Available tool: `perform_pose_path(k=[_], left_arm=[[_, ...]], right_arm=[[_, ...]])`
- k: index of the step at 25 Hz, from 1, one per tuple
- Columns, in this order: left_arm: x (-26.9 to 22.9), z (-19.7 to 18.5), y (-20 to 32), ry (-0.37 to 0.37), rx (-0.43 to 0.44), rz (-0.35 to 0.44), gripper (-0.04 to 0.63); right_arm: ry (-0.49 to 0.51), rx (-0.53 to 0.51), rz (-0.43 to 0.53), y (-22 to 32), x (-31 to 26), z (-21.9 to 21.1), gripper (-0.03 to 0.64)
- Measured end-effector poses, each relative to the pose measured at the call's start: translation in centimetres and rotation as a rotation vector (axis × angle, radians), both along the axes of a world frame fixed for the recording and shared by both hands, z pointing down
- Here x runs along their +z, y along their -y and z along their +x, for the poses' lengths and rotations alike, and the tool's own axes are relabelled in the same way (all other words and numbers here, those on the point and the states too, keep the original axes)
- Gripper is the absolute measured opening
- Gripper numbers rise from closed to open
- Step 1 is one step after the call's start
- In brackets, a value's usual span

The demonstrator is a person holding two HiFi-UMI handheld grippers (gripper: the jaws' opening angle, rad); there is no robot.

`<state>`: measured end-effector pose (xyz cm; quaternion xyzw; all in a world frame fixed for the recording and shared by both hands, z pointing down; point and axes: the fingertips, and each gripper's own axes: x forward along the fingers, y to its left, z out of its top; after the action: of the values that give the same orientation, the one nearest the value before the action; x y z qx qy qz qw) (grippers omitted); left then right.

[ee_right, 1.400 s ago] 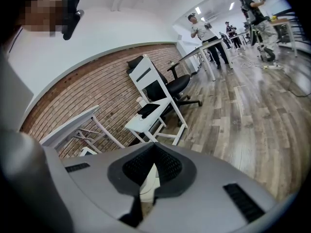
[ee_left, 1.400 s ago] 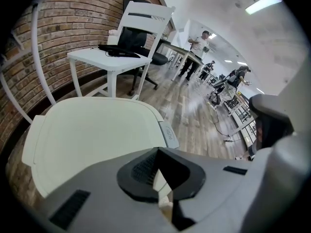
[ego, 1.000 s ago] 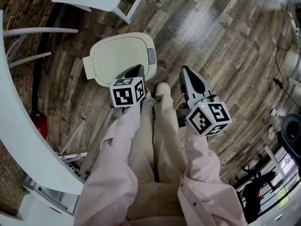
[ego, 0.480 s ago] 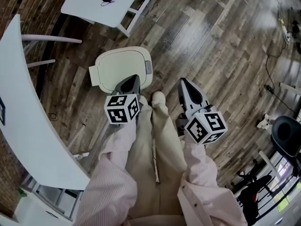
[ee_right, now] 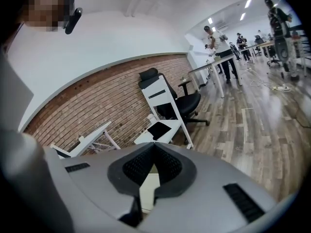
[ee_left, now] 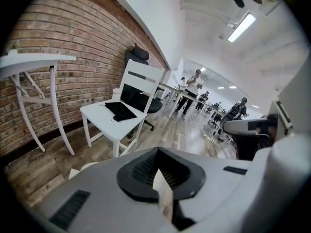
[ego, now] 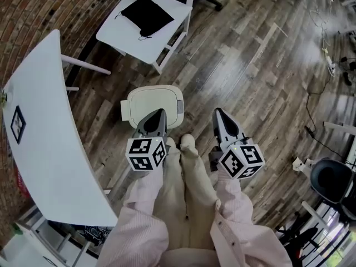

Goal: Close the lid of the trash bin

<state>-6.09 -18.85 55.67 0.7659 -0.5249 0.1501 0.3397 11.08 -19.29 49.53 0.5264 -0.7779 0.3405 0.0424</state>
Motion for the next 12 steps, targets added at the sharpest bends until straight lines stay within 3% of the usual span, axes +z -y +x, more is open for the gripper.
perform_pose_path(k=[12], left_arm=[[-11.2, -3.2, 0.6, 0.006, -0.085, 0.165, -0.006]], right_arm=[[-0.006, -0.064, 0.148, 4.3, -9.6, -0.5, 0.003]])
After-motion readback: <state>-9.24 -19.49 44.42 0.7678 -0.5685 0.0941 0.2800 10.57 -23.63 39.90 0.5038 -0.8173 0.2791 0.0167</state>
